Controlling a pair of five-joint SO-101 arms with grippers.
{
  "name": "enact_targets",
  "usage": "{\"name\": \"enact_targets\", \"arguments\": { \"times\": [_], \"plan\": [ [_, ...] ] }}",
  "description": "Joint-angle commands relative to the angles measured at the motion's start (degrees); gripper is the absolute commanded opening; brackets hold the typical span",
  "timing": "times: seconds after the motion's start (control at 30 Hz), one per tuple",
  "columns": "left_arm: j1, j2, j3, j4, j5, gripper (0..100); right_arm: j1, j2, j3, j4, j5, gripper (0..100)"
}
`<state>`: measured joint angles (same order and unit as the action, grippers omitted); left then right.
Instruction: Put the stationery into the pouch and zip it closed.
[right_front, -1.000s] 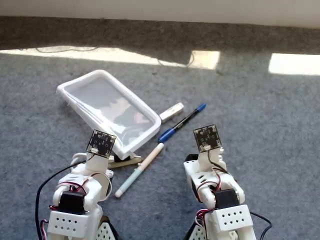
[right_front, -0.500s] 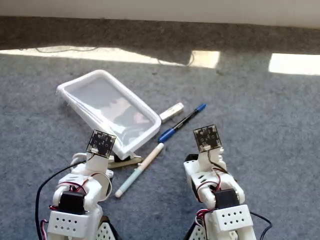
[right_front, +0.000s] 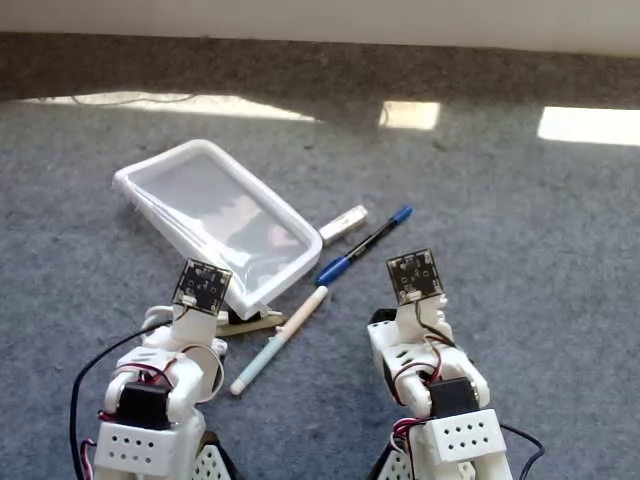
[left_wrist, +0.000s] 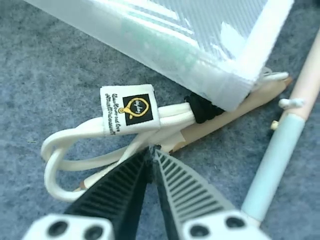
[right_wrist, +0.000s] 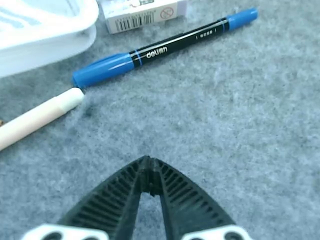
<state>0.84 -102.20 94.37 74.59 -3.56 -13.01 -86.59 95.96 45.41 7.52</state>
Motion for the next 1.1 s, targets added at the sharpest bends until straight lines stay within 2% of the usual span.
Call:
{"name": "enact_targets", "arguments": {
  "times": [0.0,0.1,0.2,0.23,0.27,0.33,0.4,0.7,0.8,0.9,1.0,1.07],
  "plan": [
    [-5.7,-0.3,-4.4,0.2,0.4,1,0.5,-0.4,8.6,0.1,0.5,0.5],
    [-9.1,-0.3,-5.0,-3.4,-1.8,1,3.9,-0.4,8.6,0.1,0.5,0.5],
    [-10.2,-0.3,-5.1,-3.6,-17.3,1,8.1,-0.4,8.6,0.1,0.5,0.5],
    [-11.0,-0.3,-5.5,-2.8,-21.0,1,9.6,-0.4,8.6,0.1,0.5,0.5],
    [-12.3,-0.3,-6.3,-2.2,-21.6,1,11.3,-0.4,8.6,0.1,0.5,0.5],
    [-15.5,-0.3,-7.6,-1.3,-18.4,1,14.1,-0.4,8.4,-0.1,0.5,0.5],
    [-19.4,-0.3,-8.1,-1.5,-16.2,1,13.4,-0.4,5.8,0.0,0.6,0.9],
    [-26.9,-0.3,-8.7,-3.4,-15.2,1,9.5,-0.1,-12.6,2.9,0.7,1.1],
    [-27.2,-0.3,-8.7,-4.0,-12.3,1,4.8,0.0,-21.8,9.5,0.7,4.3],
    [-27.2,-0.3,-8.6,-4.0,-12.0,8,-1.4,0.0,-29.5,15.1,0.6,6.2],
    [-27.3,-0.3,-8.2,-4.0,-10.9,16,-6.7,0.1,-34.8,16.8,0.2,6.2],
    [-27.4,-0.3,-8.3,-4.0,-8.3,17,-10.8,0.2,-36.9,16.4,0.2,4.6]
  ]
}}
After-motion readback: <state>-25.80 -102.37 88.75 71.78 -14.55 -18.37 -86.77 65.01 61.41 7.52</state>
